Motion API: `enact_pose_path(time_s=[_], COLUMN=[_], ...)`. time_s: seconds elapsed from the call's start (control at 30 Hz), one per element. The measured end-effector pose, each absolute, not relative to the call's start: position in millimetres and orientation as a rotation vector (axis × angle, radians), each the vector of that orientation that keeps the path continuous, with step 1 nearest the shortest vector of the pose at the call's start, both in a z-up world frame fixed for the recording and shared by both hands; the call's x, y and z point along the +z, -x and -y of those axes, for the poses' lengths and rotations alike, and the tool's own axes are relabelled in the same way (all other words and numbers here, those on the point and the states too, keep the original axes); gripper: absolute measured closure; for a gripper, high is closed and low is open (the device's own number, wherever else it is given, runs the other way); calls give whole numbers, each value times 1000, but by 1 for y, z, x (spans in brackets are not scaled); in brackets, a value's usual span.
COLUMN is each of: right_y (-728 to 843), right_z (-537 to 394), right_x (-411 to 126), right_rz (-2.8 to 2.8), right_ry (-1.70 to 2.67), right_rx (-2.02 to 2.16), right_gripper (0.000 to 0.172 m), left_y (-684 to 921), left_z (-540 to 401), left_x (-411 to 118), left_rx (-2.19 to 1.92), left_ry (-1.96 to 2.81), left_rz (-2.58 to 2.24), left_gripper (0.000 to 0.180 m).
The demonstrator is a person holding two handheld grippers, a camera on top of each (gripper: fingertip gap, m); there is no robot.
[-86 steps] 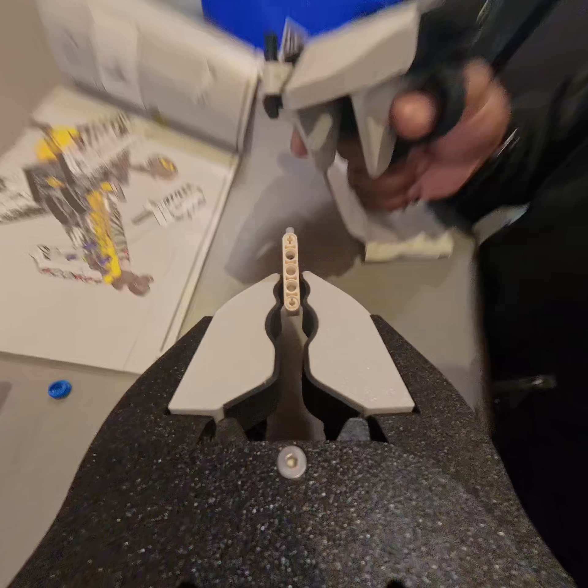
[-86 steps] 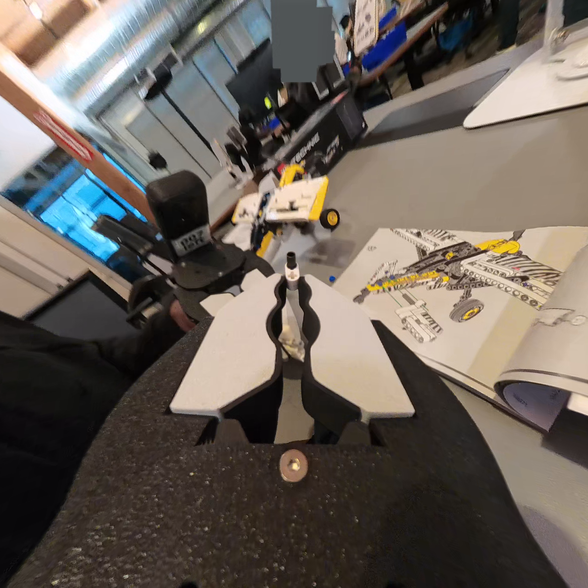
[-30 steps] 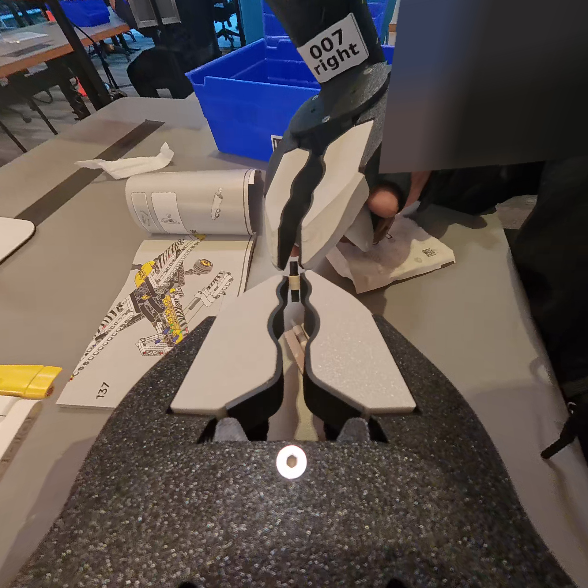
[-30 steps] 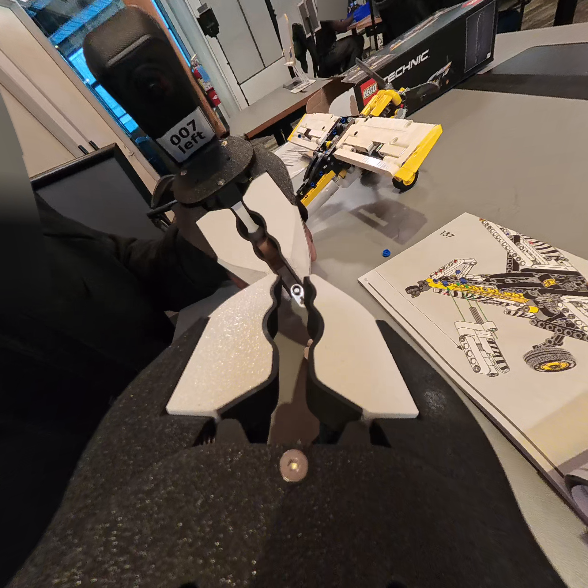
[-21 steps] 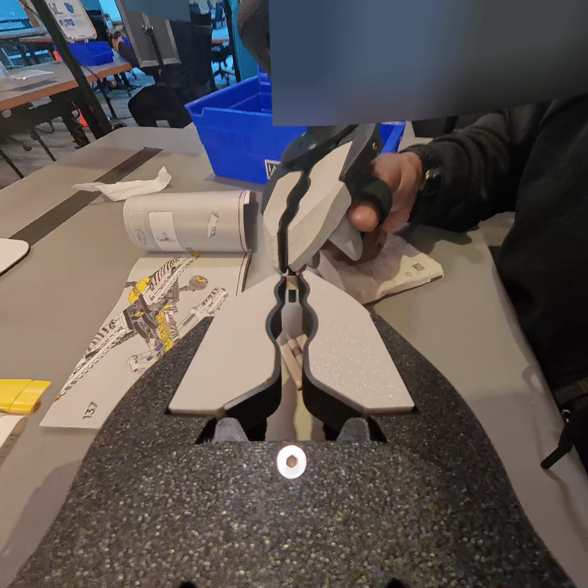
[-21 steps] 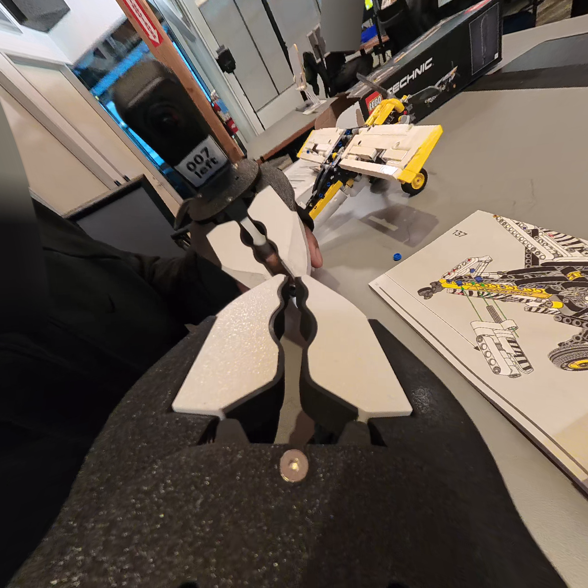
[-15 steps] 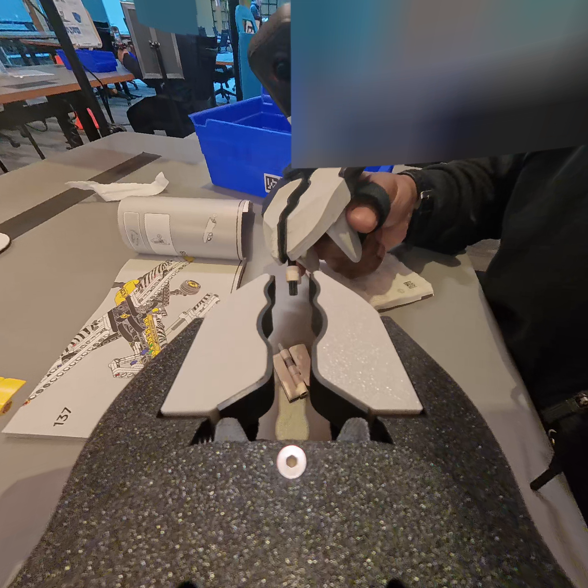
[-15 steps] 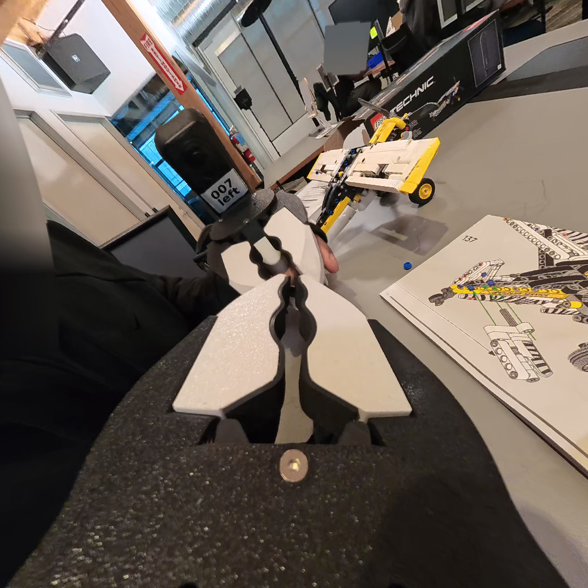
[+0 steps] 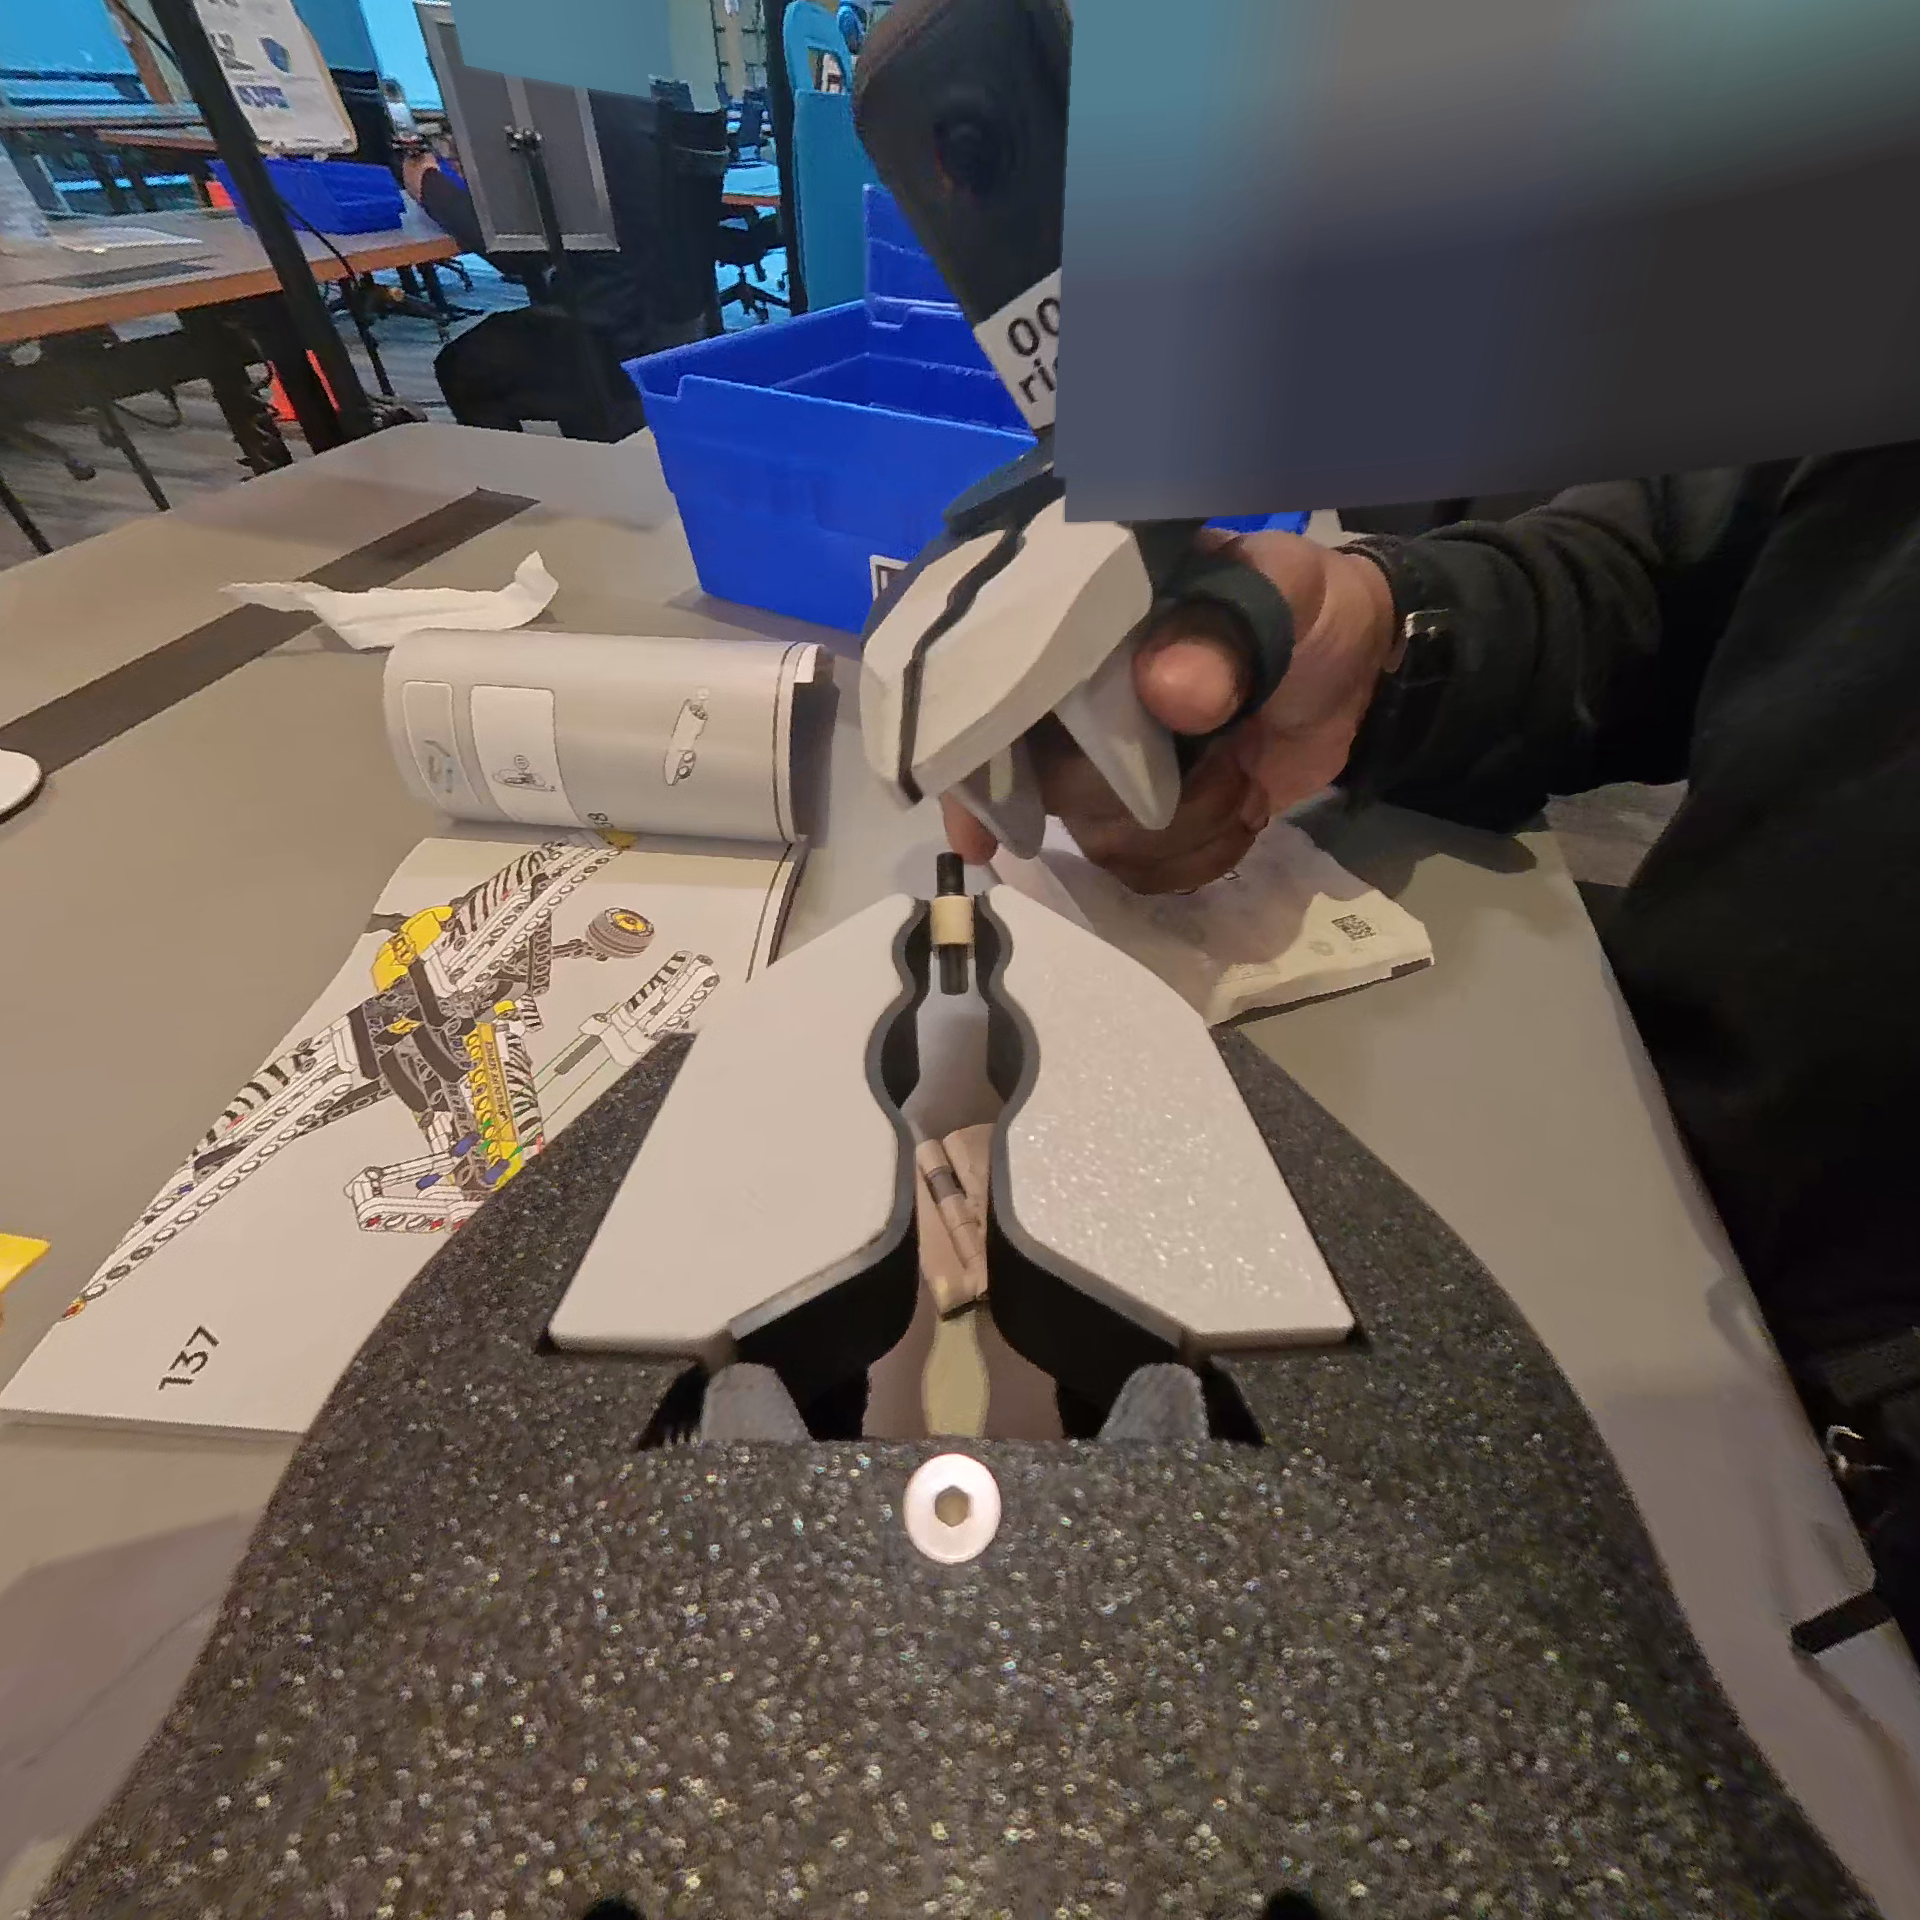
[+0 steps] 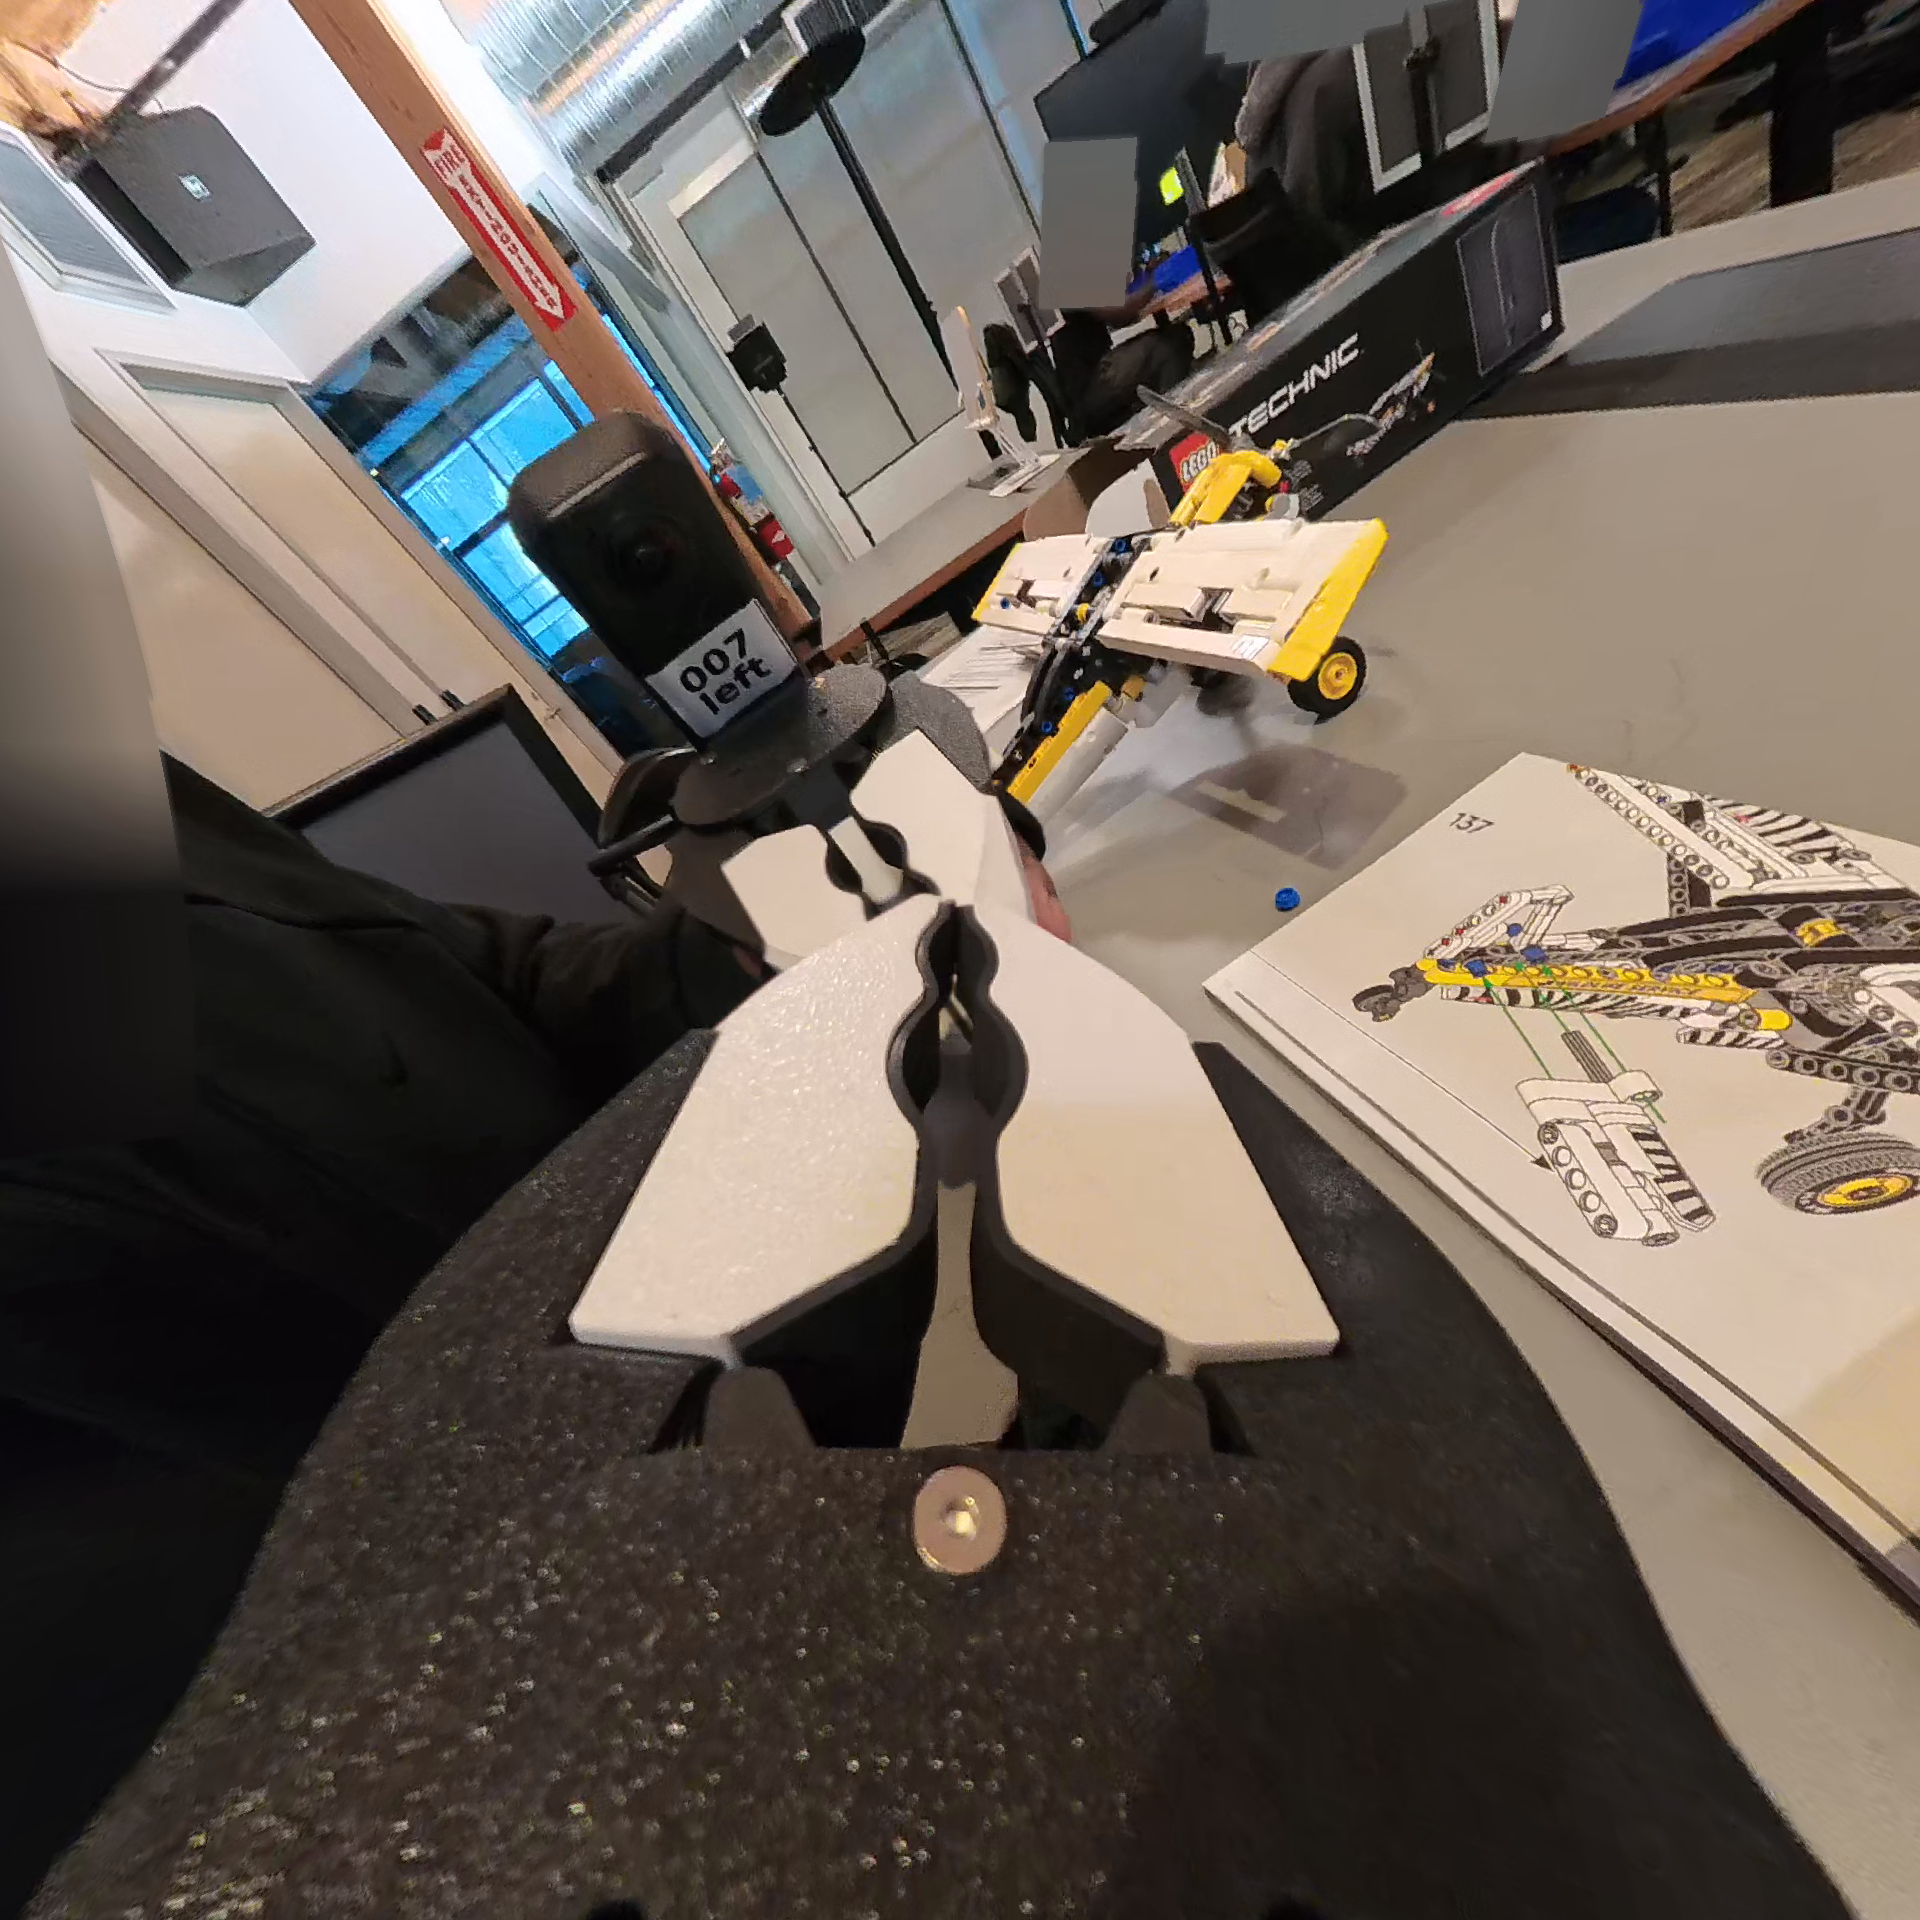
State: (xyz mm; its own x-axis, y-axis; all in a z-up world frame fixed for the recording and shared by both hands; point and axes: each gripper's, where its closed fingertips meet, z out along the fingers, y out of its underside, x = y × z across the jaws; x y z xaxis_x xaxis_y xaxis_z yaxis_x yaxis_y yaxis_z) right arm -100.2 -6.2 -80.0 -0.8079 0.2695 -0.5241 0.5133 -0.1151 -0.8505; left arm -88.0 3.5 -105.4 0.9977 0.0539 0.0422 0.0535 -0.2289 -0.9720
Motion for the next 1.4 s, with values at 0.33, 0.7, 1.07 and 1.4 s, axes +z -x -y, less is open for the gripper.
enact_pose_path(time_s=[0.33, 0.7, 1.07, 1.4], right_y=[93, 77, 76, 70], right_z=[3, 11, 10, 7], right_x=[-107, -132, -137, -139], right_rz=[-2191, -2388, -2372, -2433], right_ry=[-830, -723, -755, -685], right_rx=[-1855, -1661, -1635, -1662], right_gripper=[160, 159, 168, 168], left_y=[90, 82, 80, 72], left_z=[-1, -2, -1, -1], left_x=[-118, -143, -145, -146], left_rx=[180, 478, 547, 303], left_ry=[1928, 2079, 2060, 2011], left_rz=[-20, -323, -407, -345], left_gripper=[172, 172, 172, 172])
